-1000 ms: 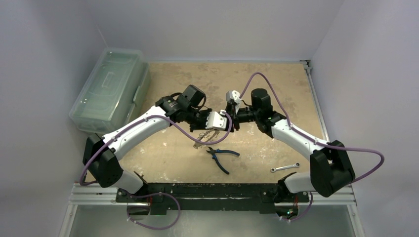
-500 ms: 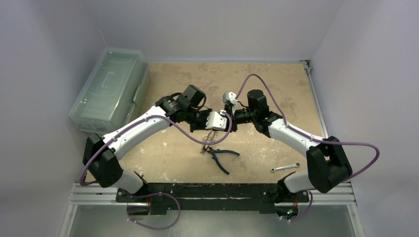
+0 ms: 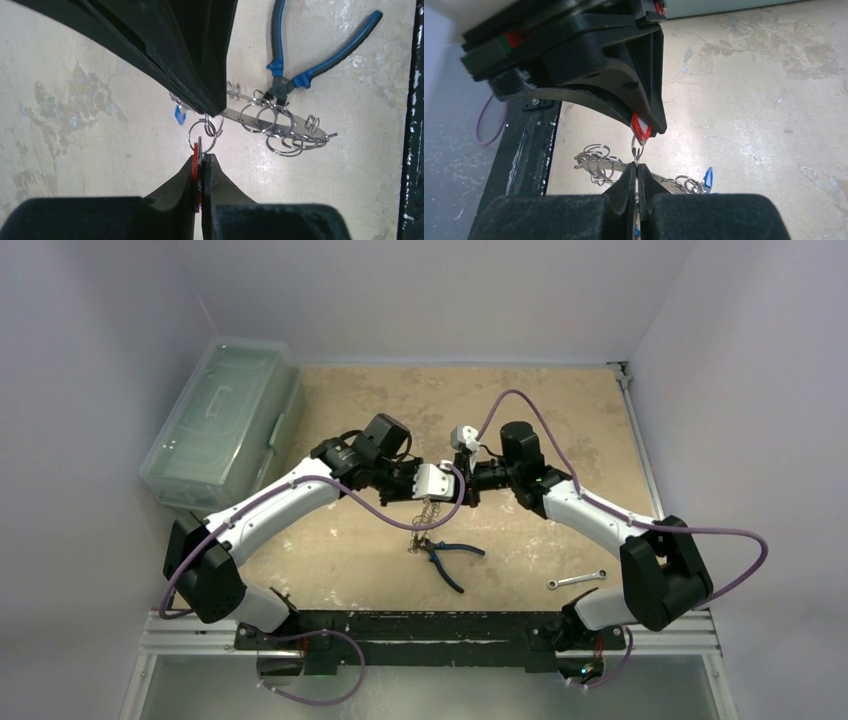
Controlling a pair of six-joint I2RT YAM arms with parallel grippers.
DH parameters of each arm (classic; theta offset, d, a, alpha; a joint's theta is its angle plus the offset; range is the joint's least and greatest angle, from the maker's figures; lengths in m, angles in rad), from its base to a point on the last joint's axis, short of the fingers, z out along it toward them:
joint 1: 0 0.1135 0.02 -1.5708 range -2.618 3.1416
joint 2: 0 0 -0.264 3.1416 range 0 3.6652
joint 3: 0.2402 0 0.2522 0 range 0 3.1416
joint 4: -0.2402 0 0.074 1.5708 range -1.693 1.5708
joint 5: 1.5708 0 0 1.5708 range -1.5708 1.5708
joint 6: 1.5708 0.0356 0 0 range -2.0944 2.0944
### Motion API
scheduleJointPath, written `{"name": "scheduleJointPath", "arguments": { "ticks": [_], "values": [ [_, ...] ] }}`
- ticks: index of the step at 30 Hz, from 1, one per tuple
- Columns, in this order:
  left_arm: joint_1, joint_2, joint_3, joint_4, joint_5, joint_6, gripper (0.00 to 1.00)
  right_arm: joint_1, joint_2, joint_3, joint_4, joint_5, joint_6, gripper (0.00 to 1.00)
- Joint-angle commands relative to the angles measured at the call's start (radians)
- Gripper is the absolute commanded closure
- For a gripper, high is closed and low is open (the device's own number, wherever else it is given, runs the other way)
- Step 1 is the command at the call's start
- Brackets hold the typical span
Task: Remove the keys from the keyring
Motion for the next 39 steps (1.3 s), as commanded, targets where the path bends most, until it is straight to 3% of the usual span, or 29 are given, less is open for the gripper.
{"name": "scheduleJointPath", "arguments": {
  "ticks": [1,7,16,18,21,24,39],
  "values": [
    [0.023,-0.046,-0.057,0.046,-0.044,-0.020,1.00,0.000,-0.029,-0.001,0.056,-0.008,0.022,1.00],
    [0.023,-0.040,-0.100,0.045,-0.013,0.000,1.00,-0.007,-0.036,-0.009,0.081,-0.011,0.045,1.00],
    [0.024,-0.035,0.001,0.022,0.020,-0.015,1.00,-0.007,-0.027,-0.004,0.044,-0.015,-0.003,1.00],
    [0.024,-0.035,0.016,0.016,0.022,-0.018,1.00,-0.007,-0.025,0.002,0.024,-0.016,-0.015,0.95],
    [0.023,-0.034,0.038,0.006,0.030,-0.022,1.00,-0.007,-0.018,0.011,-0.007,-0.015,-0.041,0.76],
    [0.021,-0.034,0.049,-0.007,0.054,-0.021,1.00,-0.007,-0.020,0.009,-0.005,-0.014,-0.043,0.67],
    [-0.004,-0.017,0.077,-0.027,0.070,-0.011,1.00,0.000,-0.033,0.006,0.111,0.006,0.092,0.64]
  ]
}}
